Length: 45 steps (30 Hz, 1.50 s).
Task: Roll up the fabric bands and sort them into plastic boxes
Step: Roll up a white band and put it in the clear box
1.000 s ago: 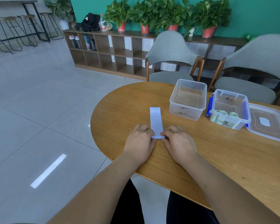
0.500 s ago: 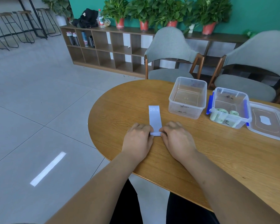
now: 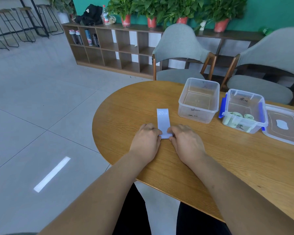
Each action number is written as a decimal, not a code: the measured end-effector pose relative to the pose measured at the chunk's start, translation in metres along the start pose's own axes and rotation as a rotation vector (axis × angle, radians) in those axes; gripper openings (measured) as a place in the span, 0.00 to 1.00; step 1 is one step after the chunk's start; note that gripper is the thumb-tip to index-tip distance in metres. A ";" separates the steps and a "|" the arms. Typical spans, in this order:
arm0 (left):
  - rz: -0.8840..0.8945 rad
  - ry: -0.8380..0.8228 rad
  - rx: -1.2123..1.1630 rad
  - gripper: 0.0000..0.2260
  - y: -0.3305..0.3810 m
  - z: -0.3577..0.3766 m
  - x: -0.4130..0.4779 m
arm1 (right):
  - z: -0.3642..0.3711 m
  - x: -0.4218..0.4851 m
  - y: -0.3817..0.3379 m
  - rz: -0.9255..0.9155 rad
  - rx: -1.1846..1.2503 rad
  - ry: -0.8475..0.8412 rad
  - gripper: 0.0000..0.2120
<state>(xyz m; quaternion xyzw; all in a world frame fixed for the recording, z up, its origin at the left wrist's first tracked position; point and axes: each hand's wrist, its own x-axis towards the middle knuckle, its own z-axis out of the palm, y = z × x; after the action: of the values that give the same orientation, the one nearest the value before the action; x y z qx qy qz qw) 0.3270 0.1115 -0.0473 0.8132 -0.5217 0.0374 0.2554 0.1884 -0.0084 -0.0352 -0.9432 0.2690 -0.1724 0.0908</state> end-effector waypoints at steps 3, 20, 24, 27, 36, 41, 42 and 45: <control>0.020 0.002 0.005 0.12 0.001 -0.001 0.001 | -0.003 0.002 -0.001 0.004 -0.017 -0.013 0.10; 0.007 0.041 0.048 0.10 -0.005 0.006 0.011 | -0.001 0.012 0.001 -0.005 -0.012 0.016 0.12; 0.010 0.024 0.038 0.11 -0.006 0.006 0.015 | 0.002 0.016 0.001 0.005 -0.038 0.025 0.10; 0.009 0.046 0.021 0.11 -0.006 0.005 0.017 | 0.003 0.020 0.000 -0.001 -0.074 0.000 0.10; -0.017 0.094 0.041 0.08 -0.008 0.005 0.015 | 0.005 0.026 0.002 0.015 -0.030 0.024 0.10; -0.060 0.074 -0.002 0.07 -0.005 0.009 0.021 | 0.012 0.027 0.007 0.026 0.000 0.040 0.13; -0.061 0.072 -0.007 0.06 -0.005 0.009 0.022 | 0.012 0.028 0.008 0.021 0.002 0.045 0.13; -0.052 0.070 -0.011 0.06 -0.005 0.008 0.024 | 0.012 0.031 0.012 0.002 0.015 0.056 0.11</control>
<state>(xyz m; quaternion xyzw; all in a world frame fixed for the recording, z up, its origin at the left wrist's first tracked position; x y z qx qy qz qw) 0.3401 0.0898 -0.0486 0.8233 -0.4911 0.0562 0.2789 0.2113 -0.0345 -0.0408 -0.9371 0.2709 -0.2006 0.0904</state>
